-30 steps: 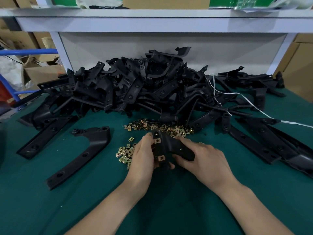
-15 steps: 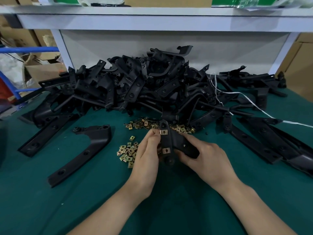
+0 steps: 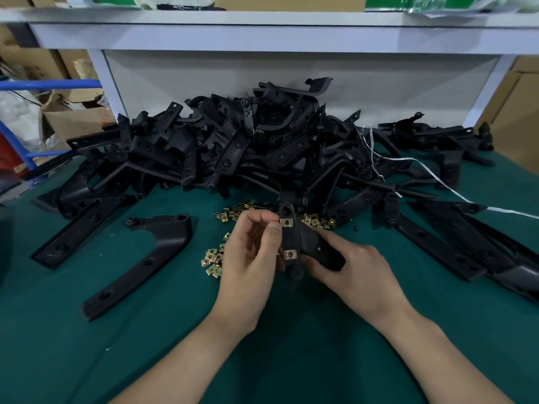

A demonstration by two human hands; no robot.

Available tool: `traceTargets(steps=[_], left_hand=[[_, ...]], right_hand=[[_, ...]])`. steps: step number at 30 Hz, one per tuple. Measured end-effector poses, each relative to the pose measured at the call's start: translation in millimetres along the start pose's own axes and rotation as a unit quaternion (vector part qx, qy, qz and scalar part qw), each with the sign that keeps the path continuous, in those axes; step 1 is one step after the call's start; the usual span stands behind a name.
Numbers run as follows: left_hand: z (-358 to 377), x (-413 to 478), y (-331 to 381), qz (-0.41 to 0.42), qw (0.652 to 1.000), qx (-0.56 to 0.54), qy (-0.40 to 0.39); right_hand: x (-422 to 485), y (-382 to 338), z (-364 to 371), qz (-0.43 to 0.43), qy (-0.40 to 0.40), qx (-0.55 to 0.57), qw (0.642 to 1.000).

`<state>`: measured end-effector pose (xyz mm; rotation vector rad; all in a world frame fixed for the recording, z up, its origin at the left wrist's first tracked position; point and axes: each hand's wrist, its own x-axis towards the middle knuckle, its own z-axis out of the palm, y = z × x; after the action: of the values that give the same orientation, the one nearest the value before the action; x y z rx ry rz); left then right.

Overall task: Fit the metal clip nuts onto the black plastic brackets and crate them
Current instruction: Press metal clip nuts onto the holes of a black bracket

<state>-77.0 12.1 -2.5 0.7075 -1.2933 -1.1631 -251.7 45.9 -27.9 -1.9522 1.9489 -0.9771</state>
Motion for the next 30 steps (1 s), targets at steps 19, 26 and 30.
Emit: traceTargets(steps=[19,26,30], left_hand=[[0.6,-4.1,-1.5,0.02,1.0,0.005,-0.018],[1.3,-5.9,-4.0,0.017,1.0,0.007,-0.02],[1.8,-6.0,-5.6,0.013,1.0,0.006,-0.019]], right_hand=[[0.0,0.7,-1.6,-0.025,0.009,0.026,0.999],[0.5,1.5,0.0,-0.032,0.013,0.042,0.999],[1.6,1.9,0.0,-0.034,0.007,0.041,0.999]])
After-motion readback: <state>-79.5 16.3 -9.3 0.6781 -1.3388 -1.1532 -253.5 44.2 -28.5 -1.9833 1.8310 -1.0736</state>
